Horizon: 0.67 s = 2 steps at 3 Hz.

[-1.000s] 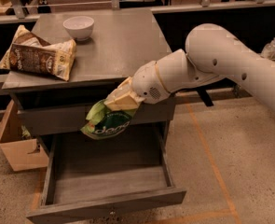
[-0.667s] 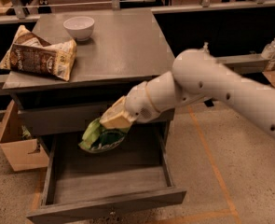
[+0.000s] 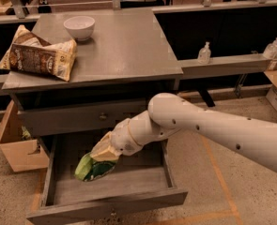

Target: Place green rice chip bag into middle drawer

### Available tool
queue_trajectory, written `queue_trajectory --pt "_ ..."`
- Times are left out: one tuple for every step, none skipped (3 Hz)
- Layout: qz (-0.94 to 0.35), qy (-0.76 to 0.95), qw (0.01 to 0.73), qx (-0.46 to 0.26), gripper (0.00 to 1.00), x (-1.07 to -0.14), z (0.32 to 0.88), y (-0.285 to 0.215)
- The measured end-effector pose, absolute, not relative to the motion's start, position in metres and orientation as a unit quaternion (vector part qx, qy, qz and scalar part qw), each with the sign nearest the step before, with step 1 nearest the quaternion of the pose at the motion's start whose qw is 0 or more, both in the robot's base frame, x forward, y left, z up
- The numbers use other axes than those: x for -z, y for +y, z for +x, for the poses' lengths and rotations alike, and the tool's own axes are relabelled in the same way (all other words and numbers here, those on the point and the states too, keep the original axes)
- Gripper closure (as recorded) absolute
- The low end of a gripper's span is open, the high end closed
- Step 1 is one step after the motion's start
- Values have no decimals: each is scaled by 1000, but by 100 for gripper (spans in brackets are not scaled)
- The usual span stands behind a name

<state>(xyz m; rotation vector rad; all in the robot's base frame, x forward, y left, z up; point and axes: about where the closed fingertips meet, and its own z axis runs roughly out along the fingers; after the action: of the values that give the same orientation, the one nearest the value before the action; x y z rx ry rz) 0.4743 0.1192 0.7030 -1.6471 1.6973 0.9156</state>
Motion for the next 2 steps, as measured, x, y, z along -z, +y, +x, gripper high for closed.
queue_trajectory --pt "-615 656 288 -329 100 -652 470 127" --pt "-604 674 285 -315 100 -606 473 130"
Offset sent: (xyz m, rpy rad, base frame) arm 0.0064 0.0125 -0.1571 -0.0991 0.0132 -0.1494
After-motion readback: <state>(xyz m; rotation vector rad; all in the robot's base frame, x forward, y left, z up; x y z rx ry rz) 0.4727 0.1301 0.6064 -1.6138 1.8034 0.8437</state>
